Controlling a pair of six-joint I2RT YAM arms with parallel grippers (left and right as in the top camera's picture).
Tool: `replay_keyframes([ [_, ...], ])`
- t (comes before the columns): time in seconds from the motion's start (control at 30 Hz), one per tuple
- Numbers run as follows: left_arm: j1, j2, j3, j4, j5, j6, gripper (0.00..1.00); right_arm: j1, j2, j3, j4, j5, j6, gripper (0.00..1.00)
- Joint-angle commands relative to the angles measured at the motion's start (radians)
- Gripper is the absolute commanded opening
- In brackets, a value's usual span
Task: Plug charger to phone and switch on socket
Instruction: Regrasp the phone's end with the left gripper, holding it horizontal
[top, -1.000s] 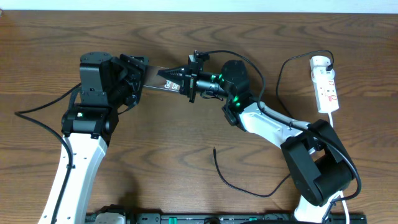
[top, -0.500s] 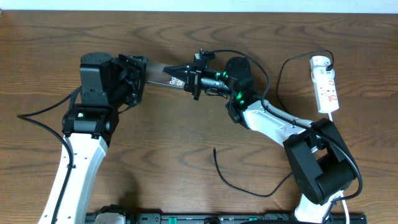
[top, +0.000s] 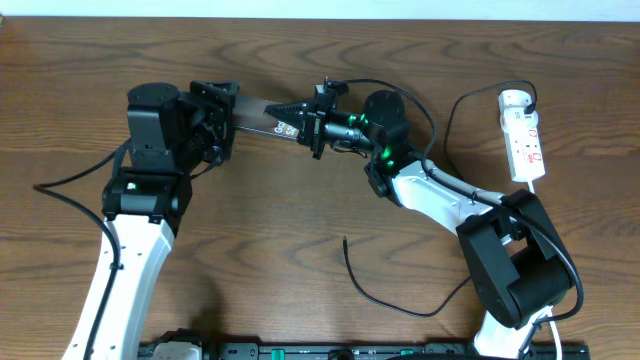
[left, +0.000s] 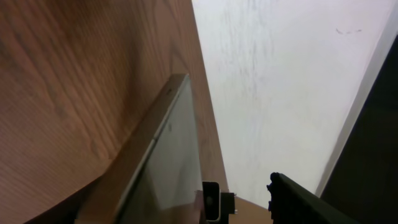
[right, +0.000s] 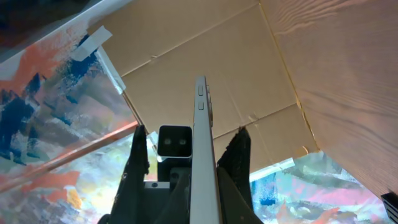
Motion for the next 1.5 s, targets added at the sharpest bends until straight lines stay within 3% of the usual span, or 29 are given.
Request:
replay_keyframes([
  [0.0,0.006,0.002,-0.061,0.068,0.047,-0.037,0.74,-0.009,-0.010,0.013,0.011,0.016,0.012,0.01],
  [0.13,0.006,0.002,-0.135,0.192,0.066,-0.045,0.73,-0.011,-0.010,0.013,0.011,0.016,0.012,0.01],
  [0.33,0.006,0.002,-0.147,0.261,0.073,-0.039,0.73,-0.016,-0.010,0.013,0.011,0.015,0.012,0.01],
  [0.77,0.006,0.002,-0.147,0.268,0.073,-0.039,0.73,-0.017,-0.010,0.013,0.011,0.015,0.012,0.01],
  [0.87,0.006,0.002,-0.147,0.268,0.073,-0.039,0.51,-0.017,-0.010,0.013,0.011,0.013,0.012,0.01],
  [1.03,0.006,0.002,-0.147,0.268,0.073,-0.039,0.36,-0.017,-0.010,0.013,0.011,0.011,0.012,0.01],
  [1.33,0.006,0.002,-0.147,0.268,0.073,-0.039,0.19,-0.017,-0.010,0.013,0.011,0.010,0.012,0.01],
  [1.47,0.006,0.002,-0.147,0.268,0.073,-0.039,0.19,-0.017,-0.010,0.013,0.011,0.010,0.012,0.02],
])
